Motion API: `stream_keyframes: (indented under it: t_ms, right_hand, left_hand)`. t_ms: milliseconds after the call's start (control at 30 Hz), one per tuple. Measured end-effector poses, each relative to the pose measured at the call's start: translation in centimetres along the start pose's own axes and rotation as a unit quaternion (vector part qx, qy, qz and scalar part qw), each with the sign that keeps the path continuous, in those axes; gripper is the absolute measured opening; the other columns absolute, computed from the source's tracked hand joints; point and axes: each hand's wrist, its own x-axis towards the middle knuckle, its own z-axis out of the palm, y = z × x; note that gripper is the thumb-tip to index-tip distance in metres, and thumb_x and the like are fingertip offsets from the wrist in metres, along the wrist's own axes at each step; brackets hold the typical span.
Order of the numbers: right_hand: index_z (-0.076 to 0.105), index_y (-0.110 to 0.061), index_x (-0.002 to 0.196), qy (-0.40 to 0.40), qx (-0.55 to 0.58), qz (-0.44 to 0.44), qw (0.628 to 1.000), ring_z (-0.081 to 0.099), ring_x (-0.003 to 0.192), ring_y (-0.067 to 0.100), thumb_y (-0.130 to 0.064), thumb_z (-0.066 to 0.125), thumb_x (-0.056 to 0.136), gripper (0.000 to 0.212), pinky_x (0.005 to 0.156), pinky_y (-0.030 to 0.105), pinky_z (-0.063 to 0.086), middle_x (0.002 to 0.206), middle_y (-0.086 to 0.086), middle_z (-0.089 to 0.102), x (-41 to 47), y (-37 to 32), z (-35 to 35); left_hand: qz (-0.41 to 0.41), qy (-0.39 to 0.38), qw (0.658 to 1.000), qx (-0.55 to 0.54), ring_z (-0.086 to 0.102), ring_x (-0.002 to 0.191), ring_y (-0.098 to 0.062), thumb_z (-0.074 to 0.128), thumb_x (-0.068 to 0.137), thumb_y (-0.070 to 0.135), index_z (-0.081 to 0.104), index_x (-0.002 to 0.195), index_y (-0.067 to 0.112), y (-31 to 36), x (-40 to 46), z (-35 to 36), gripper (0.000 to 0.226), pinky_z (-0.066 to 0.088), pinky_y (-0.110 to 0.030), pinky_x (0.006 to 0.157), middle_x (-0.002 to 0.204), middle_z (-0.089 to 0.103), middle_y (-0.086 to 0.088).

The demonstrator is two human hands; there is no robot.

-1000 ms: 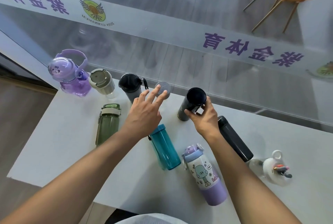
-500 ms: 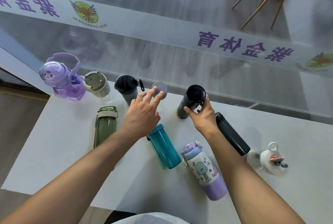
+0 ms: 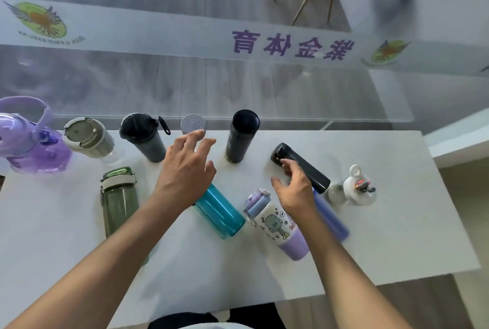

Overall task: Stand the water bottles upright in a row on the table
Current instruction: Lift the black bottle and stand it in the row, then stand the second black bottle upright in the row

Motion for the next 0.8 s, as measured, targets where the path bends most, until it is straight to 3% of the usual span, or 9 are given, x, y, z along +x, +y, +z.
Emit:
stream_keyframes:
  t_ms: [133,267,467,667,800]
  right_hand:
    - [0.059,-0.014,0.13,0.031,-0.022,-0.029,0.999,0.06,0.106,0.017,-0.017,0.072,0.088,0.044,0.099,0.036,0.048,0.118,0.006,0.063,-0.4,2.1,-1.6]
    - [0.06,-0.013,0.128,0.032,-0.046,-0.067,0.996,0.061,0.108,0.022,-0.017,0.07,0.088,0.041,0.098,0.031,0.045,0.117,0.008,0.063,0.8,3.2,-2.6]
    - [0.059,-0.013,0.131,-0.015,-0.101,-0.096,0.99,0.059,0.113,0.03,-0.023,0.069,0.088,0.045,0.101,0.036,0.043,0.121,0.012,0.062,4.5,4.4,-3.5]
    - [0.036,-0.016,0.144,-0.095,-0.25,-0.059,0.962,0.05,0.121,0.035,-0.05,0.064,0.086,0.073,0.101,0.045,0.041,0.135,0.014,0.049,9.9,5.4,-3.0]
    - [0.033,-0.015,0.143,-0.159,-0.289,-0.042,0.943,0.05,0.125,0.036,-0.05,0.067,0.082,0.078,0.102,0.045,0.041,0.136,0.015,0.047,12.9,6.4,-1.8]
  left_hand:
    - [0.02,-0.008,1.0,-0.003,0.05,0.116,-0.035,0.064,0.084,0.019,0.06,0.125,0.014,2.3,-1.9,1.0,0.041,0.044,-0.048,0.097,0.136,0.055,-0.012]
    - [0.003,-0.024,1.0,0.005,0.051,0.114,-0.031,0.062,0.087,0.02,0.061,0.123,0.016,4.5,-3.6,2.4,0.036,0.046,-0.044,0.096,0.13,0.058,-0.008]
    - [-0.082,-0.042,0.995,0.025,0.053,0.111,-0.025,0.059,0.091,0.027,0.06,0.123,0.023,8.1,-5.0,4.8,0.032,0.05,-0.039,0.093,0.128,0.058,-0.001]
    - [-0.155,-0.034,0.987,0.031,0.054,0.106,-0.025,0.063,0.087,0.024,0.063,0.114,0.022,11.8,-6.7,6.8,0.028,0.049,-0.039,0.088,0.117,0.061,0.0]
    - [-0.178,-0.044,0.983,0.033,0.056,0.101,-0.024,0.066,0.084,0.025,0.064,0.108,0.023,13.5,-7.7,7.5,0.024,0.049,-0.037,0.084,0.111,0.062,0.002]
